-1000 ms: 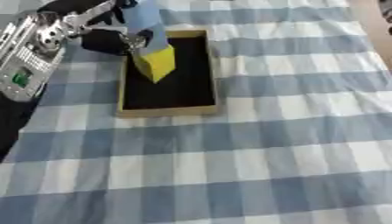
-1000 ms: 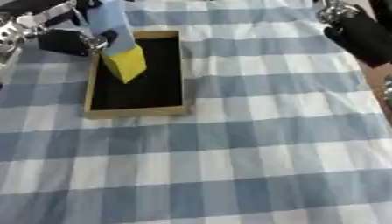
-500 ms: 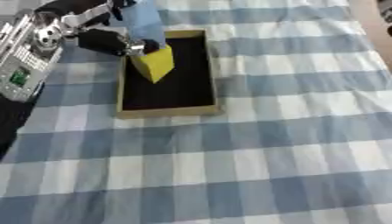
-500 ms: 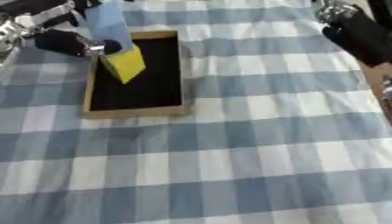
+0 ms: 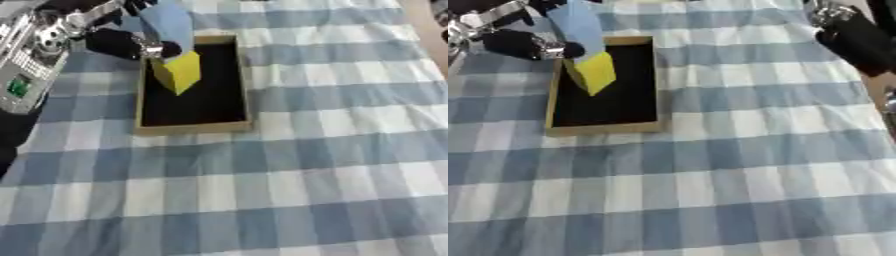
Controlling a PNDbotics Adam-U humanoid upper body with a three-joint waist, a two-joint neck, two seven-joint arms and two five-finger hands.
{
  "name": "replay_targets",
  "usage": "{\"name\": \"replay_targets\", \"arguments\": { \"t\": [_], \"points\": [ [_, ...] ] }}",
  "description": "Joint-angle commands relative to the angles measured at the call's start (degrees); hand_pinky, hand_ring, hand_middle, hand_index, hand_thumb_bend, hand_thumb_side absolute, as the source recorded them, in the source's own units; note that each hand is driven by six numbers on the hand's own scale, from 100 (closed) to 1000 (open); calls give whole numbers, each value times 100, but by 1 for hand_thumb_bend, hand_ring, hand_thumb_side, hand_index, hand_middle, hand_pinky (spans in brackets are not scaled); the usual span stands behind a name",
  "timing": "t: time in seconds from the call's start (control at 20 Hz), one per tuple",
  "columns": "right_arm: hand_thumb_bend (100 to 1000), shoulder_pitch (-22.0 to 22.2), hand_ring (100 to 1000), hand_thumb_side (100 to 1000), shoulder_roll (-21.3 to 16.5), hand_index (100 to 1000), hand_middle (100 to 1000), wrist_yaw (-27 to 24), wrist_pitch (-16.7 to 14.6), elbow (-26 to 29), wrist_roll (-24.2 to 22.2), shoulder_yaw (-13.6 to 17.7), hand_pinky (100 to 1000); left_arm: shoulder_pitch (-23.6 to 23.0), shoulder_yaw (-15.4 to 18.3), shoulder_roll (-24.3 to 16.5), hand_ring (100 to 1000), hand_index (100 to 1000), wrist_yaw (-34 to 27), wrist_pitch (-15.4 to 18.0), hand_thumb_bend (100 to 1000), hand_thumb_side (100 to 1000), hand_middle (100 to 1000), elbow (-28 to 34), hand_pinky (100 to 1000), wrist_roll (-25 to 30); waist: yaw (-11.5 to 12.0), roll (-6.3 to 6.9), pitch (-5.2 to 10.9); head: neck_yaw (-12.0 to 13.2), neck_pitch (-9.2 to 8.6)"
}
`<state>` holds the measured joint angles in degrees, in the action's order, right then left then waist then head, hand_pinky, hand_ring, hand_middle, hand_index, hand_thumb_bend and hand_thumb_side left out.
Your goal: Pick up objects on the table and place them in the box.
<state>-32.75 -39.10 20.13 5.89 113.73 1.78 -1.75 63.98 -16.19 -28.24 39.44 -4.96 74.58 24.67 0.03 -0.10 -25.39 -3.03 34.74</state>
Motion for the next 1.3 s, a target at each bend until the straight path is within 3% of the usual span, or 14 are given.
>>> {"name": "replay_targets", "arguments": {
  "t": [0.05, 0.6, 0.85, 0.9, 1.0, 1.15, 1.3],
  "points": [
    [100, -73, 785, 869, -96, 819, 574, -22, 9, 87, -6, 64, 816, 141, 108, -84, 835, 937, 51, 10, 754, 817, 768, 146, 719, -204, 6, 0, 185, -6, -70],
    [100, -55, 785, 863, -102, 819, 574, -11, 21, 87, 16, 84, 816, 150, 347, -205, 823, 928, -309, 0, 695, 846, 757, 802, 701, -557, 75, -24, 246, -28, -36],
    [100, -50, 786, 856, -125, 819, 576, -2, 14, 87, 76, 117, 816, -69, 603, -555, 813, 914, -671, -165, 435, 859, 749, 1922, 687, -984, 143, -54, 302, -81, 35],
    [100, -45, 786, 856, -130, 819, 576, 0, 13, 87, 92, 126, 816, -161, 670, -656, 806, 912, -829, -225, 322, 856, 747, 2203, 676, -1141, 162, -66, 314, -92, 49],
    [100, -29, 786, 857, -140, 819, 576, 1, 13, 87, 128, 147, 816, -406, 815, -895, 797, 907, -1215, -406, 207, 860, 740, 2760, 662, -1548, 199, -90, 331, -109, 65],
    [100, -13, 786, 857, -143, 819, 576, -7, 13, 87, 172, 163, 816, -702, 917, -1154, 797, 906, -1615, -704, 206, 862, 740, 3356, 663, -2076, 221, -111, 343, -113, 74],
    [100, -12, 786, 857, -144, 819, 576, -11, 13, 87, 181, 162, 816, -766, 909, -1213, 797, 906, -1731, -838, 206, 862, 740, 3528, 663, -2197, 221, -113, 344, -111, 75]
  ]
}}
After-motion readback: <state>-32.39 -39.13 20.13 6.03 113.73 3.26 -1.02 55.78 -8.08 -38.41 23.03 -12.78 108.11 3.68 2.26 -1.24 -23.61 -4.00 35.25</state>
